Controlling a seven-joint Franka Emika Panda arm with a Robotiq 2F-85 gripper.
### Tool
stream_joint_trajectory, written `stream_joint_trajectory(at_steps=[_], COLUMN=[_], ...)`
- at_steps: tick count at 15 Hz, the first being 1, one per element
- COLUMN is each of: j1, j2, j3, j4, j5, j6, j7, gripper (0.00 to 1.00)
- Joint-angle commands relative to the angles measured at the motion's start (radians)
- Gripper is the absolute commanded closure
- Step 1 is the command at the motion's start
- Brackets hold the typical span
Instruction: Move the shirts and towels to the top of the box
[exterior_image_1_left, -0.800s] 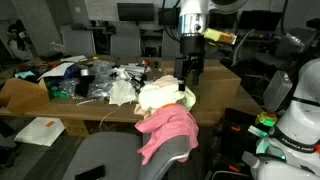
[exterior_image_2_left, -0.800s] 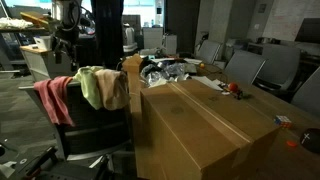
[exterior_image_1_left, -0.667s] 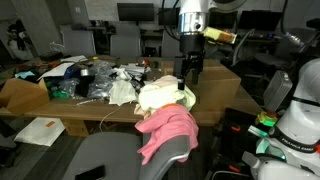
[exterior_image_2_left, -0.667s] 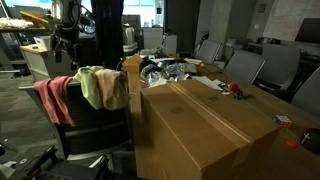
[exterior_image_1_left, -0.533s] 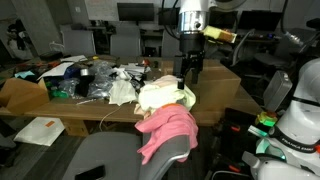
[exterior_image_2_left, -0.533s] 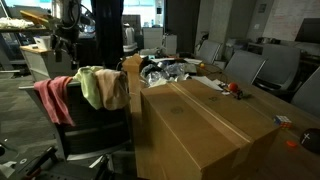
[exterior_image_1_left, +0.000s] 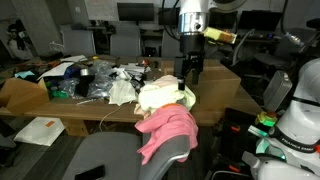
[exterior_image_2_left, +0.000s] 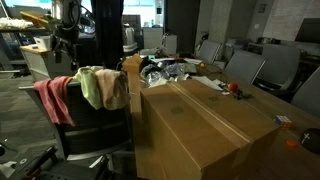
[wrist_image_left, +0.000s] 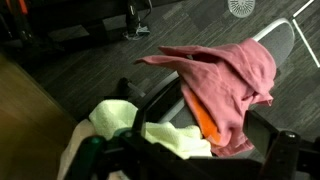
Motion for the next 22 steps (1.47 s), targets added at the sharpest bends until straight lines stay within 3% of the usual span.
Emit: stream_joint_trajectory(at_steps=[1, 10, 22], j1=[0.000, 0.038, 0.075], j2=[0.025, 0.180, 0.317], j3=[0.026, 0.121, 0.147], j4=[0.027, 0.115, 0.211], j5=[-0.024, -0.092, -0.236], j6=[-0.021, -0.067, -0.056], j7=[0.011, 0.053, 0.163], gripper=[0.00, 0.00, 0.00])
